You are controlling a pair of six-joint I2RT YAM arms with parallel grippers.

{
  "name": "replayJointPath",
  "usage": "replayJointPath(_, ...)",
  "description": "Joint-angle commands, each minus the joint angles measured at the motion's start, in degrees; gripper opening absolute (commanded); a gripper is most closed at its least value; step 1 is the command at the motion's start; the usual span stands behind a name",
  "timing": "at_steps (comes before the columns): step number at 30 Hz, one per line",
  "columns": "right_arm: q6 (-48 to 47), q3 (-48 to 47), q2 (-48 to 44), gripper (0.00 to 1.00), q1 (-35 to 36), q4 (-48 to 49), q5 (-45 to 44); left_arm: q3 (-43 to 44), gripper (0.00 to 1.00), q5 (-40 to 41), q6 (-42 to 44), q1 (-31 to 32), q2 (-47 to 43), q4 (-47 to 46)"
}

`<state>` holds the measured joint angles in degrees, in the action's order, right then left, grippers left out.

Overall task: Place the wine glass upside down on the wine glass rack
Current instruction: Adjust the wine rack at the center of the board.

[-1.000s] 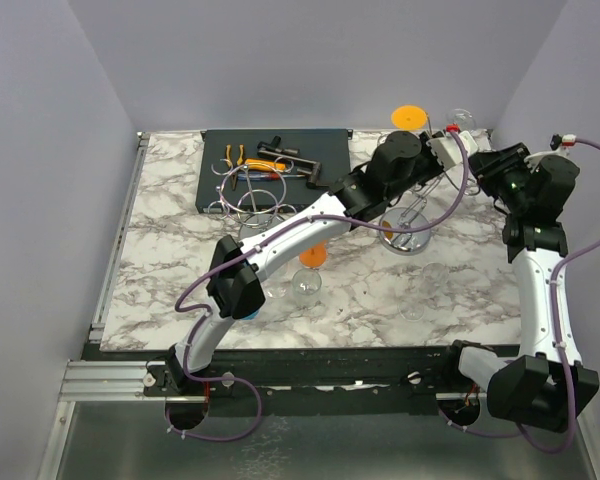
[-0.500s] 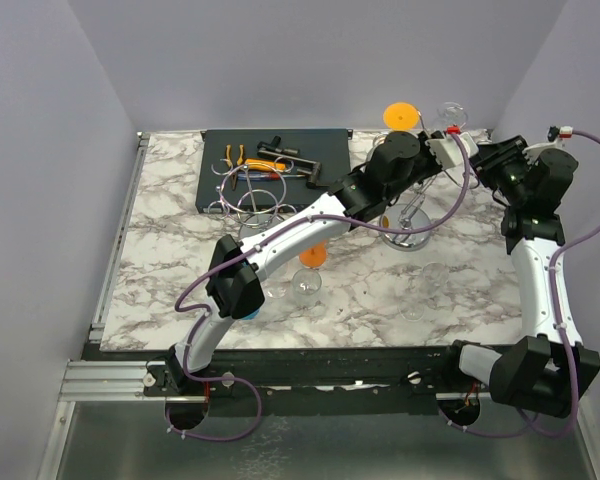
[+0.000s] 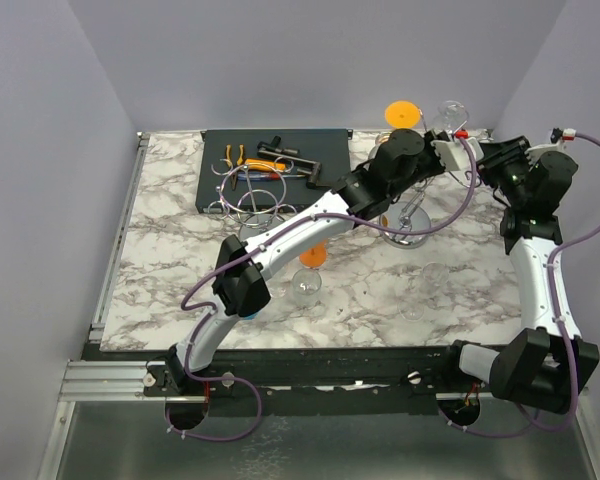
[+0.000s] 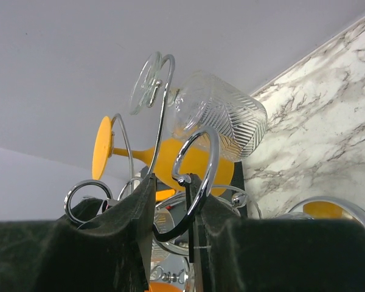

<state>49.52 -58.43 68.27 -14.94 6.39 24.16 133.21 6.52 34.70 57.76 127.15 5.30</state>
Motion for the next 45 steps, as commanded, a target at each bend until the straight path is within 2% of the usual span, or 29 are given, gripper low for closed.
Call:
replayJointPath(1, -4.42, 3.15, 1.44, 0.06, 1.23, 4.71, -0.07, 8.91, 0.00, -8.81, 7.26, 3.15, 0.45, -14.36)
replayJointPath(10, -3.24, 6.23, 2.89, 0.05, 1.32, 6.49, 0.07, 8.87, 0.00, -8.79, 8.36, 3.15, 0.77, -14.62)
replayJointPath(12, -3.39, 6.38, 2.38, 0.10, 1.30, 5.78, -1.03, 6.70, 0.00, -7.84, 7.91, 3.15, 0.05, -14.62)
replayJointPath(14, -3.56, 6.10, 1.80, 0.20, 1.32, 5.04, -2.02, 4.28, 0.13, -6.97, 7.11, 3.07, -0.84, -14.62)
replayJointPath(16, -4.26, 4.94, 1.43, 0.29, 1.31, 3.46, -3.03, 2.35, 0.33, -5.15, 6.02, 2.98, -1.56, -14.62)
replayJointPath(19, -5.28, 2.63, 1.60, 0.35, 1.25, 1.40, -3.62, 0.28, 0.53, -3.19, 4.06, 2.80, -2.86, -14.69)
replayJointPath(22, -5.73, 1.06, 1.99, 0.38, 1.25, 0.21, -3.56, -1.00, 0.65, -1.69, 1.93, 2.47, -4.25, -14.62)
replayJointPath(29, -6.81, 0.28, 0.46, 0.49, 1.18, -2.46, -4.14, -6.19, 0.76, -1.89, -2.53, 2.18, -9.58, -13.43)
replayJointPath(37, -11.12, -2.35, -2.33, 0.82, 0.95, -10.13, -6.17, -6.12, 0.91, -0.38, -11.83, 0.91, -13.09, -3.64)
replayJointPath(41, -12.53, -5.29, -3.43, 0.91, 0.51, -13.81, -5.75, -7.42, 0.98, 0.31, -15.57, -0.80, -15.60, 0.38)
replayJointPath(45, -13.80, -8.35, -4.71, 0.99, -0.06, -17.75, -5.93, -11.09, 0.99, 0.11, -17.74, -2.89, -19.59, 3.31)
